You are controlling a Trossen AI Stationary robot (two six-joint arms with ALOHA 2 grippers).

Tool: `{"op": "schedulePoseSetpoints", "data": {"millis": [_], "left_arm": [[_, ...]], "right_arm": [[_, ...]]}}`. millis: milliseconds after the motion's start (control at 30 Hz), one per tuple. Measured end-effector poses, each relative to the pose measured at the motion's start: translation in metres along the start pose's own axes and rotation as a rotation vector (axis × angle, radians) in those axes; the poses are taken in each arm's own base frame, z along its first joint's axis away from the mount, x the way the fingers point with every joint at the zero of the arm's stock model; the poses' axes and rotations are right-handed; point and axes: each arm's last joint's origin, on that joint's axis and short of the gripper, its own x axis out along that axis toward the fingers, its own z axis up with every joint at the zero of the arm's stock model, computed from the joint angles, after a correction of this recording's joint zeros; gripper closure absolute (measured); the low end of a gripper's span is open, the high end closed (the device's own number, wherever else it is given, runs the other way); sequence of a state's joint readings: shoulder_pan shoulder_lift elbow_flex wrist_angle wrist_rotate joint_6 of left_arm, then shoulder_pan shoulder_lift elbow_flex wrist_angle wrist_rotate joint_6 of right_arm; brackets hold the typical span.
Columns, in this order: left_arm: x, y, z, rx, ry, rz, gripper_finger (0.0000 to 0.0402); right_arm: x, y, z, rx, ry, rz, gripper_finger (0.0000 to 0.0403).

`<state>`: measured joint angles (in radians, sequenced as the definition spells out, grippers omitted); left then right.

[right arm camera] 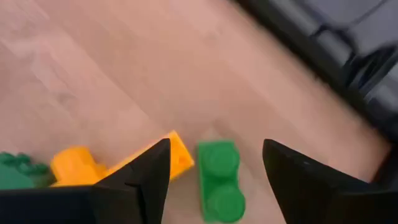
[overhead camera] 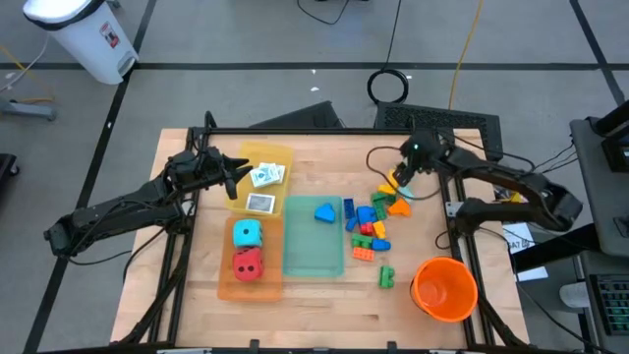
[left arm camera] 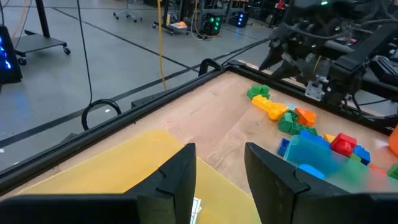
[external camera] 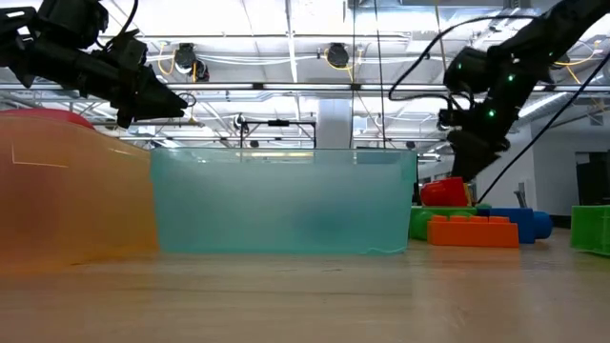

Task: Pick & Place Toys
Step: Put the green game piece into the green bin

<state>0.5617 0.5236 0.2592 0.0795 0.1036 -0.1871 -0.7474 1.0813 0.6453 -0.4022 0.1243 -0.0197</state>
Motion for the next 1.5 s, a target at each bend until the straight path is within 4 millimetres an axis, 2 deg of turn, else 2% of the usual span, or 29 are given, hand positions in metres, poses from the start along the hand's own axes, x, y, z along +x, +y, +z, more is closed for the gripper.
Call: {"op": "schedulePoseSetpoints", "data": {"millis": [200,433,633,767,933,1100,1300,1400,1500], "left_arm": [[0.0,0.0,0.0,0.0,0.0,0.0,0.0261],[0.0,0.0,0.0,0.0,0.0,0.0,0.0261],[0.0,0.0,0.0,0.0,0.0,0.0,0.0261],[0.0,0.0,0.0,0.0,0.0,0.0,0.0261],[0.0,0.0,0.0,0.0,0.0,0.0,0.0261],[0.0,0.0,0.001,0.003,-0.003,0.0,0.0261],[-0.001,-0.002,0.013,0.06,-0.123,-0.001,0.0261],[-0.001,-0.002,0.014,0.06,-0.134,-0.003,0.0261],[-0.002,-0.003,0.02,0.07,-0.196,0.001,0.0261]], "right_arm": [[0.017,-0.019,-0.011,0.074,0.148,-0.011,0.0156],[0.041,-0.02,-0.019,0.027,0.275,-0.001,0.0164],[0.056,-0.018,-0.024,0.01,0.351,0.018,0.0195],[0.055,-0.017,-0.024,0.008,0.348,0.027,0.0247],[0.041,-0.019,-0.017,0.005,0.252,-0.01,0.0325],[0.013,-0.015,-0.005,0.013,0.08,-0.005,0.0325],[-0.024,0.002,0.002,-0.045,-0.12,0.054,0.0326],[-0.039,0.014,0.007,-0.067,-0.233,0.122,0.0326],[-0.05,0.03,0.012,-0.123,-0.342,0.266,0.0325]]}}
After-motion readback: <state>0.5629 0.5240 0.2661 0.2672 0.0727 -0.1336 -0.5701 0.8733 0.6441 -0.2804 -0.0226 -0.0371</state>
